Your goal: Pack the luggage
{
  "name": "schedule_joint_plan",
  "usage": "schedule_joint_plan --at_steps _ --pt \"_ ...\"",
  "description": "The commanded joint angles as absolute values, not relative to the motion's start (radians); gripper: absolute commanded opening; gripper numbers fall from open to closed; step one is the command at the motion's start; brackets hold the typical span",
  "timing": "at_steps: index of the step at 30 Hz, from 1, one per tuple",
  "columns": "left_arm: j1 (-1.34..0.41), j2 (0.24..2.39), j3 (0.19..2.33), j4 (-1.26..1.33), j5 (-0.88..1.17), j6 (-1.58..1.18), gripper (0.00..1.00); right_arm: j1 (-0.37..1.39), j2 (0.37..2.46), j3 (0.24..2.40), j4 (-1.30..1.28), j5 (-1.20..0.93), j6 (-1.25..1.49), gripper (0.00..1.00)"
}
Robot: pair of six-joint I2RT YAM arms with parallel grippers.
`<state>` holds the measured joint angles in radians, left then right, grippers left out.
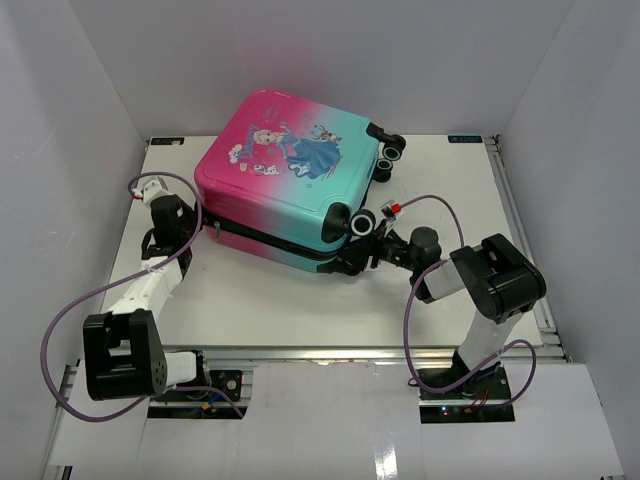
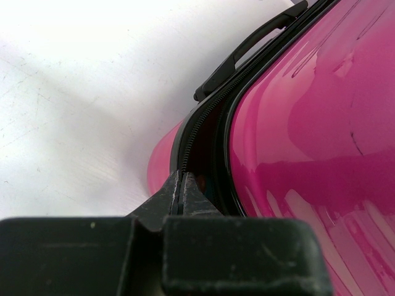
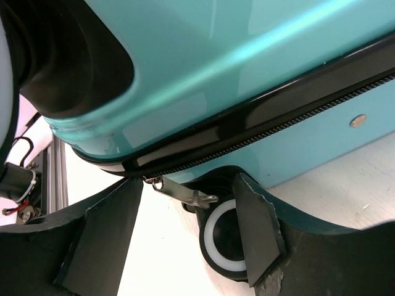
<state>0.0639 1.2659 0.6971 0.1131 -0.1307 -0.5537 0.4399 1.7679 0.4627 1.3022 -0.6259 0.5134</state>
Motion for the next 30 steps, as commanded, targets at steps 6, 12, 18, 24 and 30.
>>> schedule_joint_plan --at_steps 6,12,18,24,30 --pt "0.054 1.173 0.722 0.214 -0.076 -0.566 0.0 0.46 1.826 0.565 1.89 -0.673 0.513 0.58" --pt "0.054 1.17 0.723 0.213 -0.074 -0.567 0.0 0.465 1.846 0.566 1.89 -0.668 0.491 0.44" --pt "0.054 1.163 0.723 0.212 -0.073 -0.569 0.0 0.472 1.843 0.567 1.89 -0.659 0.461 0.27" --pt "0.054 1.16 0.72 0.213 -0.072 -0.569 0.0 0.473 1.862 0.571 1.89 -0.646 0.453 0.17" --pt "0.055 1.154 0.718 0.214 -0.077 -0.569 0.0 0.473 1.871 0.571 1.89 -0.627 0.453 0.12"
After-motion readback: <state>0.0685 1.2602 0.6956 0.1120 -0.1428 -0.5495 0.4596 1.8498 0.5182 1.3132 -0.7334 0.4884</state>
